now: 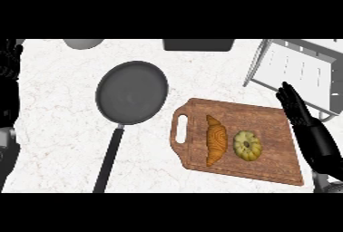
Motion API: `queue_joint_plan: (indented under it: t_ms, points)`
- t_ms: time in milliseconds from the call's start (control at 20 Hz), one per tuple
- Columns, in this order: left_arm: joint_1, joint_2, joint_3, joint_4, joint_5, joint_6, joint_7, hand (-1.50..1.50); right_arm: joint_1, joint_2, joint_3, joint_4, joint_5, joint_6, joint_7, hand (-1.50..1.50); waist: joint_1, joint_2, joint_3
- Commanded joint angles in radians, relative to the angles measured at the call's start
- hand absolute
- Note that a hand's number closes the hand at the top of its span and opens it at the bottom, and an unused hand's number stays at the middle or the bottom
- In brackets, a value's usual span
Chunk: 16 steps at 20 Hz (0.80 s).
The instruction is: Pick the squash from the cutting board and place it in the tiered basket
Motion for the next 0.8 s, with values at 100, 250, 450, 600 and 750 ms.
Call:
queue_joint_plan:
  t_ms: [100,250,450,600,750]
  points:
    - [0.112,-0.002,-0.029,0.051,-0.022,-0.062,-0.045,0.0,-0.011,0.039,0.036,-0.147,0.159,-0.219,0.188,1.5,-0.002,0.03,0.018]
    - [0.155,0.016,-0.082,0.111,-0.091,-0.057,0.005,0.0,0.008,0.023,0.019,-0.205,0.243,-0.338,0.314,1.5,-0.022,0.027,0.016]
    - [0.201,-0.003,-0.078,0.115,-0.057,-0.054,0.037,0.0,0.153,0.012,-0.178,-0.034,0.369,-0.603,0.304,-1.5,-0.103,0.024,0.01]
    - [0.215,0.0,-0.084,0.138,-0.036,-0.104,0.011,0.0,0.249,0.056,-0.112,-0.149,0.529,-0.747,0.376,-1.5,-0.058,0.026,0.012]
    - [0.214,-0.03,-0.107,0.109,-0.06,-0.075,0.015,0.0,0.33,-0.02,-0.07,-0.321,0.68,-0.729,0.572,-1.5,-0.044,0.025,0.01]
